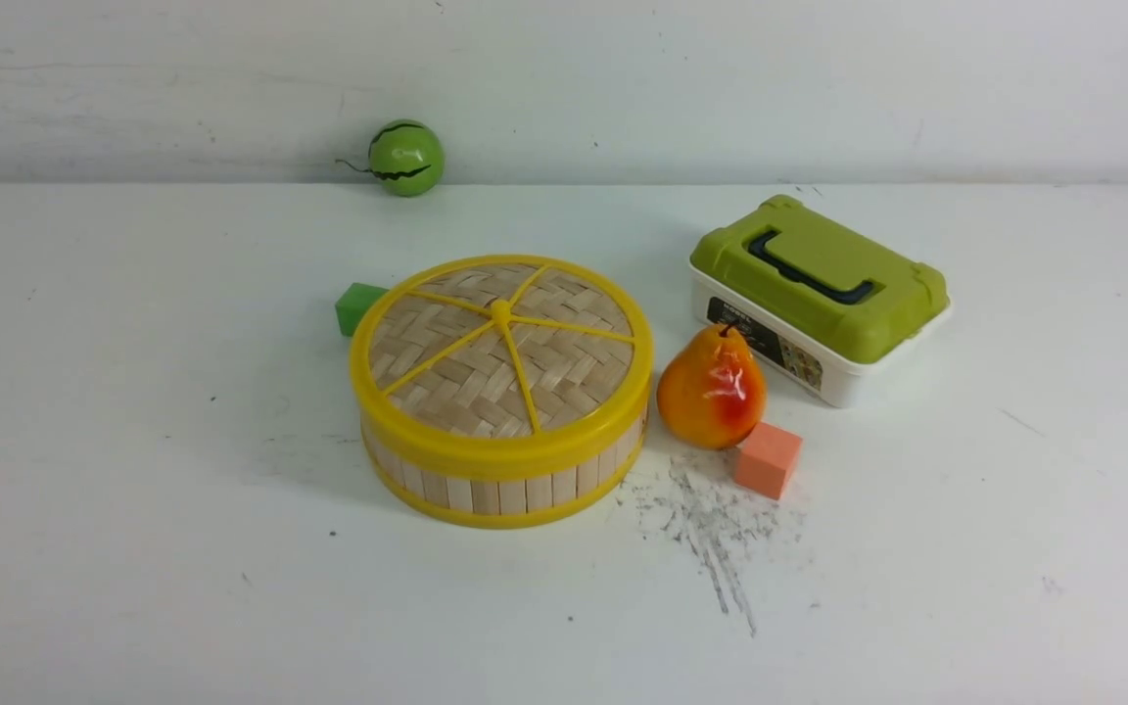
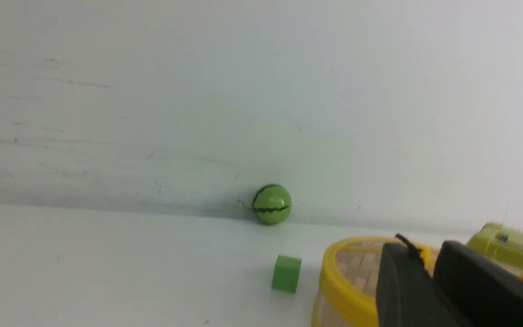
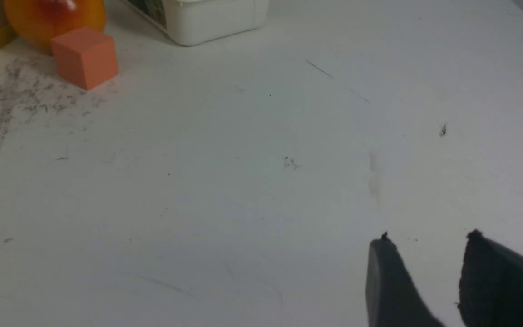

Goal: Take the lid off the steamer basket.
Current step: Use the left arm to lift the lid of the steamer

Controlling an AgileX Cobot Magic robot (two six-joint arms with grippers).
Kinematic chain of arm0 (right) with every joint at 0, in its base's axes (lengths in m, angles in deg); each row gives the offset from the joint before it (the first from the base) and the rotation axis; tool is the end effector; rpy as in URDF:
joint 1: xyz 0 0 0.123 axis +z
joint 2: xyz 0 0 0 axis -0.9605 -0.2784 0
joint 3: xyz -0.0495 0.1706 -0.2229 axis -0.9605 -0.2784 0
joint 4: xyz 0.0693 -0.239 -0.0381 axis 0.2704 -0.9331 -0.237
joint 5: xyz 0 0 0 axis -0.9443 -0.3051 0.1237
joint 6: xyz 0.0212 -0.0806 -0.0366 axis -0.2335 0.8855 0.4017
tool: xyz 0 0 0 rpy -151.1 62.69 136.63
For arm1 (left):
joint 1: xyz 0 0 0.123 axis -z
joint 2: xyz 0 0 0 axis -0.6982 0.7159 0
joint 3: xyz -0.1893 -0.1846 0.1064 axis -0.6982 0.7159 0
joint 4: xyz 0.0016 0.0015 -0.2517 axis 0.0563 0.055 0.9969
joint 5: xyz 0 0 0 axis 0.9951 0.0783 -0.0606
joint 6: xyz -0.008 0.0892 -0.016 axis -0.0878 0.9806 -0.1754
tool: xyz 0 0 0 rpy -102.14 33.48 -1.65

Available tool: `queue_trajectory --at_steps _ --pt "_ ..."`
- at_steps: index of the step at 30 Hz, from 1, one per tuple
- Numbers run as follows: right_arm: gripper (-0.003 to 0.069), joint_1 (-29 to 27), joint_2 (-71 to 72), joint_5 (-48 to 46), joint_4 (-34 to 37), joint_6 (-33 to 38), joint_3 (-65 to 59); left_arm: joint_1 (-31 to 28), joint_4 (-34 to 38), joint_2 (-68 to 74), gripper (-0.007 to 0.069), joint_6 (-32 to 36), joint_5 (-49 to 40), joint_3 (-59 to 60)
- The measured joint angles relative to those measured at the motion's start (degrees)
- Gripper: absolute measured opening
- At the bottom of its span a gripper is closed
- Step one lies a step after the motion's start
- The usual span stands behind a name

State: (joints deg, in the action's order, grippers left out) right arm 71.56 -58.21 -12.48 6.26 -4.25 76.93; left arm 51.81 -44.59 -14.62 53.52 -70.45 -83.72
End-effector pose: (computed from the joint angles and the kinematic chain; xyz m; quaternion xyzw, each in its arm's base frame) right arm 0.0516 -0.0028 0.1729 -0.0029 0.8066 -0.0299 0.5904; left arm 0.0532 -0.0051 0.2231 -0.0294 0.6005 -0.1259 0.7891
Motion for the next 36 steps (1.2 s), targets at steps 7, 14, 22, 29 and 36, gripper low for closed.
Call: queue_trajectory --at_steps 7,14,22,29,36 --pt "0.024 0.0 0.0 0.0 0.0 0.0 0.0 0.0 1.17 0.09 0.0021 -19.48 14.61 -3.59" --pt "0.024 0.0 0.0 0.0 0.0 0.0 0.0 0.0 -7.66 11.8 -0.0013 -20.32 -13.52 -20.89" --pt "0.024 0.0 0.0 0.0 0.0 0.0 0.0 0.0 -7.37 33.85 -0.0013 -20.55 -27.13 -31.23" --pt "0.024 0.0 0.0 0.0 0.0 0.0 0.0 0.0 2.36 53.23 -0.0013 -18.03 -28.48 -36.31" --pt "0.024 0.0 0.0 0.0 0.0 0.0 0.0 0.0 13.76 69.51 -0.0013 -0.92 -47.22 -51.84"
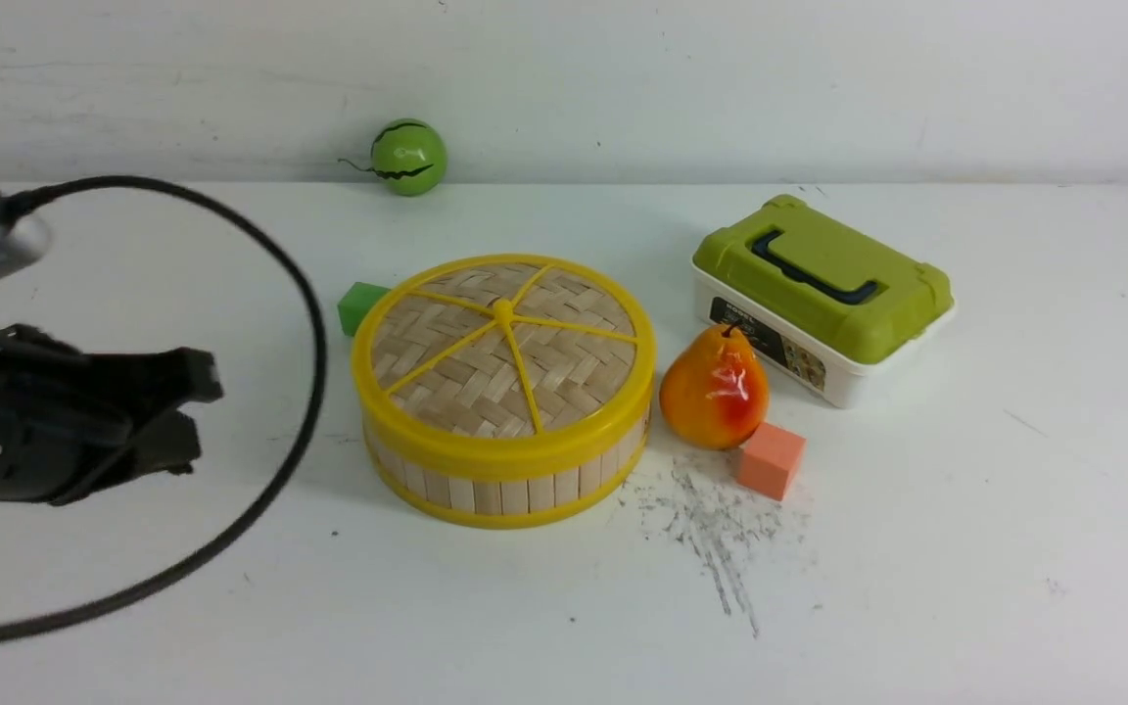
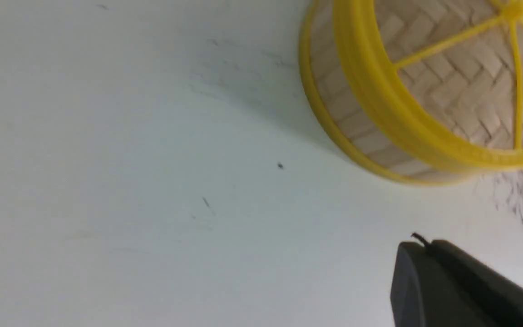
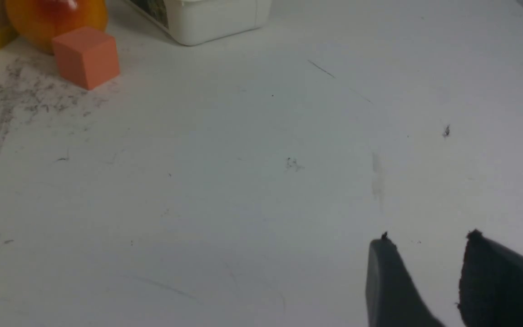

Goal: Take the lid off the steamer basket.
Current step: Use the left arm to lift the lid of the steamer

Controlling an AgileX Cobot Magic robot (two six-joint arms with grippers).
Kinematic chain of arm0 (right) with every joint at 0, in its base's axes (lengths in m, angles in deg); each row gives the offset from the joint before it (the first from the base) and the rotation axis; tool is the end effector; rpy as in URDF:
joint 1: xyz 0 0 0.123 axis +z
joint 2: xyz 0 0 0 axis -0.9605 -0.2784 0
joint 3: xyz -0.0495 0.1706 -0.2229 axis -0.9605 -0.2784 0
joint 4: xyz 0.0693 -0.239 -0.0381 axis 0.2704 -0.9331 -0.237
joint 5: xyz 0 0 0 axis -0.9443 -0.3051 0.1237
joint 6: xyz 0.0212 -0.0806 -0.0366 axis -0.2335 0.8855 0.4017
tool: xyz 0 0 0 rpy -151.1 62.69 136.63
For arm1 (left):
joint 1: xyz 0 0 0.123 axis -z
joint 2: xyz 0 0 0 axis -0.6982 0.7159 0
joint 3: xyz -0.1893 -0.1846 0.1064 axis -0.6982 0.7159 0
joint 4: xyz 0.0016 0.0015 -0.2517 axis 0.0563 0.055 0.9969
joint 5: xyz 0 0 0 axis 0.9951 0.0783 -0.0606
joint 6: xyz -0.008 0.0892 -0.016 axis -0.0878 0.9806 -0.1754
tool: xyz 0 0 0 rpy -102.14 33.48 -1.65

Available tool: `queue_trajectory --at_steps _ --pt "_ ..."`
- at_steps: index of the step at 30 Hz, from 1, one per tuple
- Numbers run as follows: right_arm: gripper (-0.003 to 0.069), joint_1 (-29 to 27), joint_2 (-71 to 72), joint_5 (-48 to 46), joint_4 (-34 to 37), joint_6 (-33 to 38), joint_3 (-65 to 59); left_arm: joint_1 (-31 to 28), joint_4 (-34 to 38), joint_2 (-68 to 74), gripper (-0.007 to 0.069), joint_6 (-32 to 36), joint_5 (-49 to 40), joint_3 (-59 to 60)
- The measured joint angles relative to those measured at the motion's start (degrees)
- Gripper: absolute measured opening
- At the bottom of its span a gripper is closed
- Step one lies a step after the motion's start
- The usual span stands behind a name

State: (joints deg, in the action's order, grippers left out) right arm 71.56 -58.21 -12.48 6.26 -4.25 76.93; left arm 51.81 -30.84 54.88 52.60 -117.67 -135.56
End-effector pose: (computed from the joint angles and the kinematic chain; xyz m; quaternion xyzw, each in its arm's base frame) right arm 0.0516 -0.0028 0.1729 -0.0029 0.8066 -0.0299 0.5904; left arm 0.2399 -0.0492 0.2964 -0.0902 0.9229 -0.1817 0.3271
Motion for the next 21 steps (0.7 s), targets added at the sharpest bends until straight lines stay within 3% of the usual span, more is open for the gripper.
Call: queue_trajectory --at_steps 7,11,16,21 --pt "0.024 0.0 0.0 0.0 0.0 0.0 0.0 0.0 19.83 12.55 -0.0013 20.16 -17.69 -10.78" --pt "0.024 0.0 0.0 0.0 0.0 0.0 0.0 0.12 28.37 16.48 -0.0013 26.42 -24.15 -14.58" --pt "0.024 0.0 0.0 0.0 0.0 0.0 0.0 3.91 29.28 20.05 -0.0013 27.81 -25.46 -21.06" --pt "0.024 0.0 0.0 0.0 0.0 0.0 0.0 10.64 22.39 25.57 -0.0013 26.17 -26.54 -30.83"
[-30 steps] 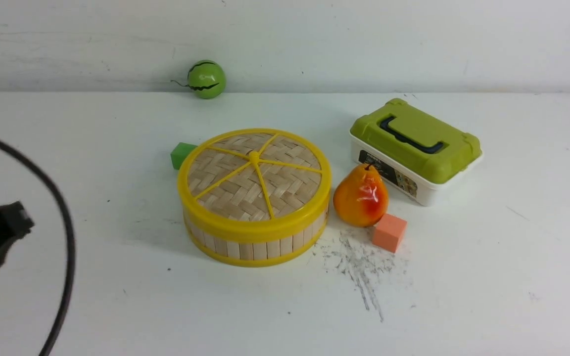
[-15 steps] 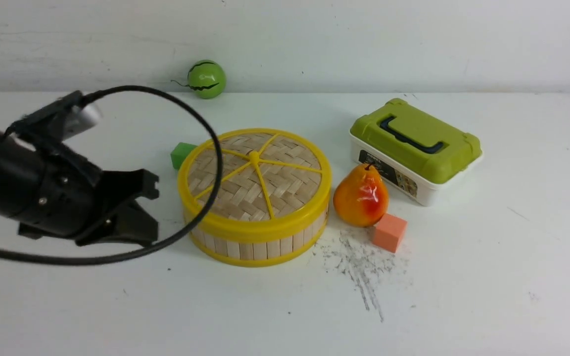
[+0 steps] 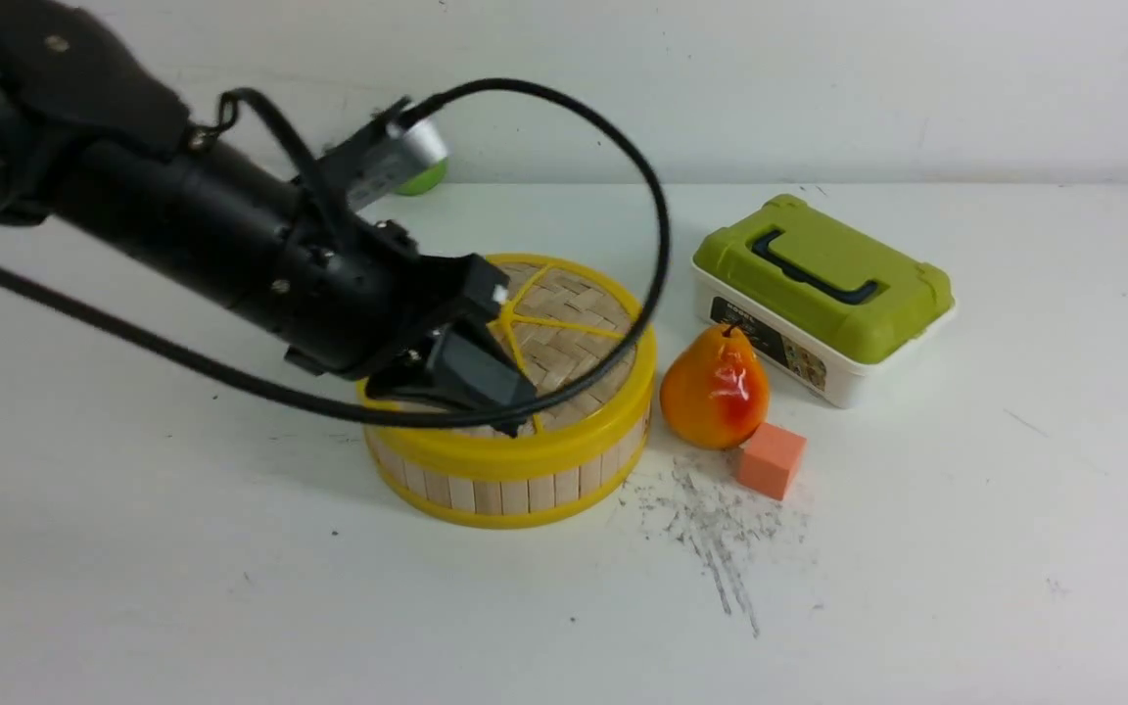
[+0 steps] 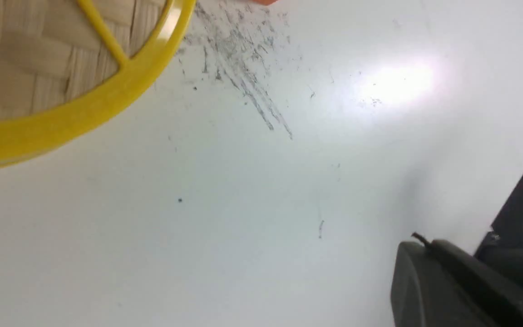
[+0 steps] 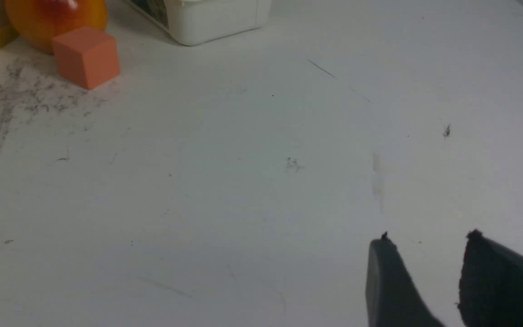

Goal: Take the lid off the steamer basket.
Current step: Use the left arm to lift the lid of the steamer

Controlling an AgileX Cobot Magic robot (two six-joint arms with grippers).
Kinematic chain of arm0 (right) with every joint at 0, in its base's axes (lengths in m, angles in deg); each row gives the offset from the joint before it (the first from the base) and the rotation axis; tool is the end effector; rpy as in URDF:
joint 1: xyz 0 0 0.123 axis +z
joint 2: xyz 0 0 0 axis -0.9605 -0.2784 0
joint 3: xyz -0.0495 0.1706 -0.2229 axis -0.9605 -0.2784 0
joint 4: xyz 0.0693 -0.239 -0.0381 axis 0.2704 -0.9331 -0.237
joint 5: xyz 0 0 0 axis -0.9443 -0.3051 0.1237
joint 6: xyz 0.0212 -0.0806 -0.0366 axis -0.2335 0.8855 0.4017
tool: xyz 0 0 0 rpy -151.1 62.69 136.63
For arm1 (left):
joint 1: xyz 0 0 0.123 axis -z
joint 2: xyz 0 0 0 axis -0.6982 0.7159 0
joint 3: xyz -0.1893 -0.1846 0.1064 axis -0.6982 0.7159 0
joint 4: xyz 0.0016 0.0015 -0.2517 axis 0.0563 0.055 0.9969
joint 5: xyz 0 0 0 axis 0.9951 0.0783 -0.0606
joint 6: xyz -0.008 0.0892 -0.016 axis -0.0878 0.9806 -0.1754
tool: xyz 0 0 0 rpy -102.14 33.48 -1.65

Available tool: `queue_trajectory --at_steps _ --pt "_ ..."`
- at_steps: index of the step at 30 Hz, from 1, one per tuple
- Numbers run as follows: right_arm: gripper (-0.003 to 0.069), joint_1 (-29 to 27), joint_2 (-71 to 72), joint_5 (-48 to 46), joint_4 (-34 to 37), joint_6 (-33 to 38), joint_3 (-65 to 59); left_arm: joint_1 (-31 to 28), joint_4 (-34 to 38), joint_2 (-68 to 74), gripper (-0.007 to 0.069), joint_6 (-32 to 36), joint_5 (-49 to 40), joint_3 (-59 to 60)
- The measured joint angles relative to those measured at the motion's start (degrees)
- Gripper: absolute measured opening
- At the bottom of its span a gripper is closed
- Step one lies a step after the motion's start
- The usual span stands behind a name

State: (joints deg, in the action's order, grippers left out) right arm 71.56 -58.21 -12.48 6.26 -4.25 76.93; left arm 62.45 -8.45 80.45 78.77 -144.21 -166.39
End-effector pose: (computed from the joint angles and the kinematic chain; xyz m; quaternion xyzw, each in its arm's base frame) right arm 0.0516 -0.0028 0.1729 -0.0029 0.8066 -0.0299 0.5904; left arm 0.3125 -0.1587 0.3204 0.1879 0.9076 -0.3369 0.1655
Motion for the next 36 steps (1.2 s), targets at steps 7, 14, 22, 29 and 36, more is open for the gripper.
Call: queue_trajectory --at_steps 7,14,22,29,36 --pt "0.024 0.0 0.0 0.0 0.0 0.0 0.0 1.8 -18.74 11.39 -0.0013 -17.31 -1.67 -20.02" --pt "0.024 0.0 0.0 0.0 0.0 0.0 0.0 1.8 -30.37 20.37 -0.0011 -22.32 -1.14 -35.85" --pt "0.024 0.0 0.0 0.0 0.0 0.0 0.0 1.8 -31.8 28.3 0.0149 -22.98 -2.62 -44.37" --pt "0.024 0.0 0.0 0.0 0.0 0.0 0.0 3.98 -37.34 29.64 0.036 -23.27 -3.55 -44.8" --pt "0.024 0.0 0.0 0.0 0.0 0.0 0.0 7.58 -44.0 30.99 0.0371 -24.91 -2.12 -44.87"
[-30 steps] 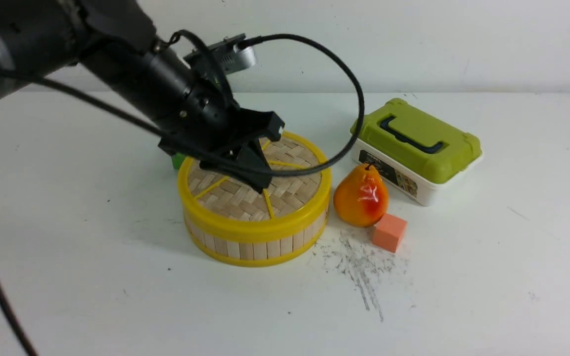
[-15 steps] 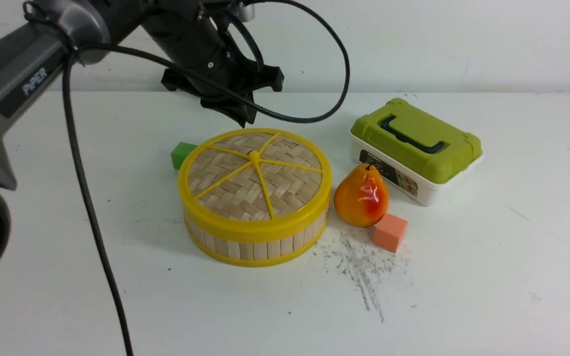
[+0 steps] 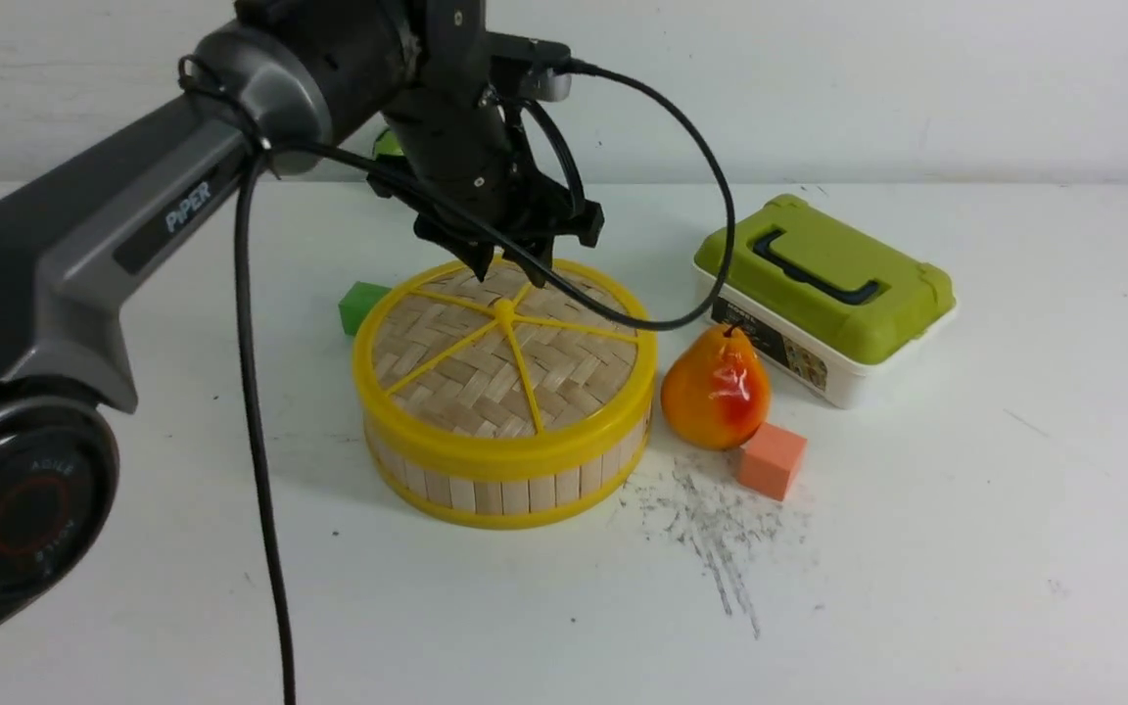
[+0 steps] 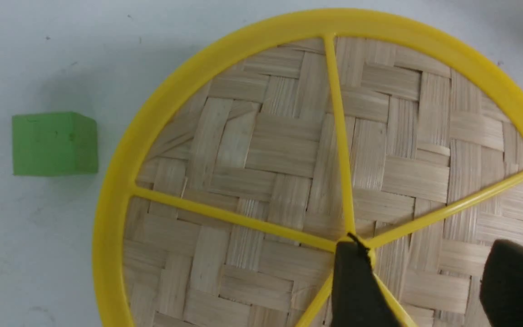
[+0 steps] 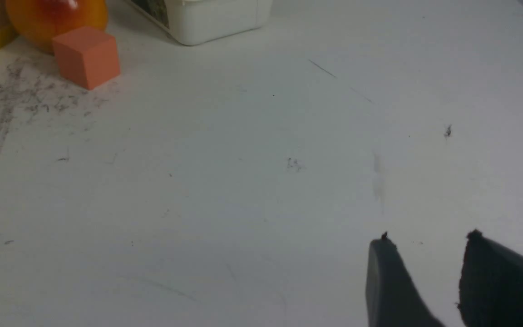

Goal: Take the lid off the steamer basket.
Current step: Use the left arm to lift the lid of the steamer

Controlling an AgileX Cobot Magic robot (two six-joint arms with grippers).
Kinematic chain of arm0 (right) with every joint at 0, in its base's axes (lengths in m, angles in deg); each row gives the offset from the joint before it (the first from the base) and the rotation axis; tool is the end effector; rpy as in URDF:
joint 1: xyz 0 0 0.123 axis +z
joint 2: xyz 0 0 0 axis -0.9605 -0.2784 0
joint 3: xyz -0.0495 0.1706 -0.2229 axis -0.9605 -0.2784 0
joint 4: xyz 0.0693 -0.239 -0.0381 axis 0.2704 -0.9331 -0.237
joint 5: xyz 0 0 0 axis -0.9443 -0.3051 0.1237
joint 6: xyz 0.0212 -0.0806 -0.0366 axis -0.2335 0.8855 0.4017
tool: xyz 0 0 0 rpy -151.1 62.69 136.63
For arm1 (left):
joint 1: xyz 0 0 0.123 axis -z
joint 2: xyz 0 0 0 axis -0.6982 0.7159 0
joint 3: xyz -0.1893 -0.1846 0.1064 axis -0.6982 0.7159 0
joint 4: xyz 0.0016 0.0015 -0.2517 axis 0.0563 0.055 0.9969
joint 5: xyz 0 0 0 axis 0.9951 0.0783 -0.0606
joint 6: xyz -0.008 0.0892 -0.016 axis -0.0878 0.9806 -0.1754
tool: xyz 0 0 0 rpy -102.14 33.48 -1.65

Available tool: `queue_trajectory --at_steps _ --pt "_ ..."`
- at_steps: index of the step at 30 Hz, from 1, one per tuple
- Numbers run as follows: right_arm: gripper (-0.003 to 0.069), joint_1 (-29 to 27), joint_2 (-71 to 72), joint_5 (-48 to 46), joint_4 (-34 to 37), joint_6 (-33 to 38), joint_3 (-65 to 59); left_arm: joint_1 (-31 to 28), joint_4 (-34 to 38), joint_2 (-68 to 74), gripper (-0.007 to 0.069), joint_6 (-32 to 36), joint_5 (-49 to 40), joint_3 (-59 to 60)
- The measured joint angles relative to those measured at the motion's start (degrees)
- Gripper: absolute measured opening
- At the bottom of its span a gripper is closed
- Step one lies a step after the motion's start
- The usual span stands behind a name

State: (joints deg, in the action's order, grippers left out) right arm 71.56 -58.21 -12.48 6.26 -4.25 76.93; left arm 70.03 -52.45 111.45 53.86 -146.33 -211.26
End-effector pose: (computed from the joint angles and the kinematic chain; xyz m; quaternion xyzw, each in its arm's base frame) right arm 0.0516 -0.0028 0.1729 -0.0029 0.8066 -0.0299 0.5904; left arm 0.4437 -0.2106 0.2979 0.1717 0.9463 -0.0561 0.2682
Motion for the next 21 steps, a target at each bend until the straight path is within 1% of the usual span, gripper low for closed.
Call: queue_trajectory --at_steps 6,9,12,16,21 --pt "0.024 0.0 0.0 0.0 0.0 0.0 0.0 -0.07 -1.38 1.94 0.037 -3.89 -0.56 0.0" --pt "0.024 0.0 0.0 0.0 0.0 0.0 0.0 -0.07 -2.66 2.11 0.0346 -6.24 -0.89 0.0" --pt "0.024 0.0 0.0 0.0 0.0 0.0 0.0 -0.07 -2.98 2.11 0.0318 -6.72 -1.01 0.0" --pt "0.024 0.0 0.0 0.0 0.0 0.0 0.0 -0.07 -3.1 2.11 0.0253 -7.1 -1.41 0.0" --pt "0.024 0.0 0.0 0.0 0.0 0.0 0.0 -0.07 -2.96 2.11 0.0244 -7.1 -1.58 0.0"
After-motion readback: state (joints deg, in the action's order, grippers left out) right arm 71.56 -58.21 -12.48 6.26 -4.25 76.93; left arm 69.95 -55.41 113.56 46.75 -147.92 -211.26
